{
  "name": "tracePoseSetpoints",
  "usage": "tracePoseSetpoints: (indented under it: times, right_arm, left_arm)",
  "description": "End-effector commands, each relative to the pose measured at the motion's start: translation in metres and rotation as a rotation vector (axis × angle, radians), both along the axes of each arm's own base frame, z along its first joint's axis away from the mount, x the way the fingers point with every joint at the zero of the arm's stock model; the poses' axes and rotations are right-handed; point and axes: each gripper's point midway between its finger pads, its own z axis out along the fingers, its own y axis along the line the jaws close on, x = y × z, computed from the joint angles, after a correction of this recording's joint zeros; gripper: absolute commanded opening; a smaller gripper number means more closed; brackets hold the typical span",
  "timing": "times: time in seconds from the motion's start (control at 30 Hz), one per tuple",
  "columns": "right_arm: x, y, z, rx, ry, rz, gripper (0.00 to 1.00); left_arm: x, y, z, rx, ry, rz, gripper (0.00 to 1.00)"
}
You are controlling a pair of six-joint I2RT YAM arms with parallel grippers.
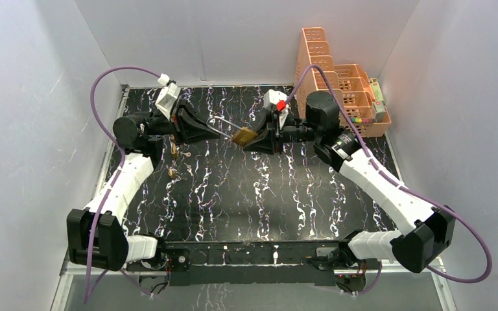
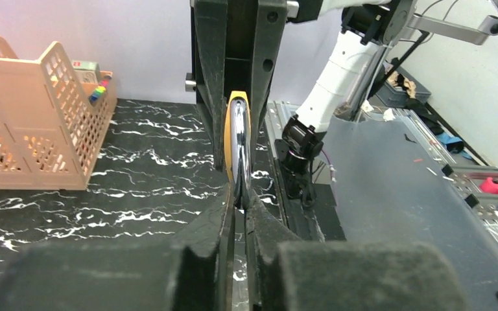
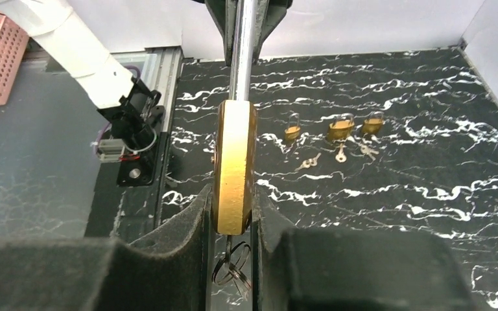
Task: Lock with the key
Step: Lock the lock.
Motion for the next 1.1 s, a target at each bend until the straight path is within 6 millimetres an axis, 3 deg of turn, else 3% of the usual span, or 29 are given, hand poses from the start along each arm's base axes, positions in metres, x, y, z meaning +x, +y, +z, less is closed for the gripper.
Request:
tracePoseSetpoints:
  times: [0.0,0.03,0.07,0.1,0.2,0.33,0.5,0.7,0.87,1.07]
  right_arm:
    - [-0.018,-0.017,0.039,0.016,-0.078,0.036,0.00]
    - [-0.018,-0.017,0.039,0.004,-0.070,0.042,0.00]
    - [-0.018,-0.018,0.040,-0.010,-0.061,0.049,0.00]
    - [-0.019,-0.018,0.040,-0.022,-0.051,0.057,0.00]
    - [-0.019,-0.017,0.038,-0.049,-0.027,0.072,0.00]
    - [-0.020,-0.017,0.037,-0.063,-0.009,0.078,0.00]
    - [-0.017,-0.015,0.029,-0.082,0.015,0.075,0.00]
    - [-0.013,-0.013,0.023,-0.095,0.027,0.073,0.00]
    - [-0.011,-0.012,0.020,-0.103,0.032,0.077,0.00]
    - [-0.007,-0.008,0.015,-0.111,0.044,0.082,0.00]
  left_arm:
    - [-0.016,0.010,0.004,0.059,-0.012,-0.038,0.09]
    - [-0.016,0.011,0.004,0.060,-0.010,-0.037,0.22]
    - [-0.016,0.012,0.005,0.059,-0.012,-0.032,0.47]
    - [-0.017,0.012,0.005,0.060,-0.017,-0.031,0.59]
    - [-0.023,0.015,0.009,0.056,-0.056,-0.023,0.72]
    - [-0.026,0.016,0.017,0.044,-0.083,-0.010,0.78]
    - [-0.014,0.013,0.024,0.012,-0.042,0.015,0.84]
    - [-0.004,0.012,0.023,0.003,-0.001,0.022,0.82]
    - [-0.002,0.008,0.016,0.021,0.018,-0.004,0.69]
    - [-0.001,0.000,0.012,0.019,0.035,-0.031,0.72]
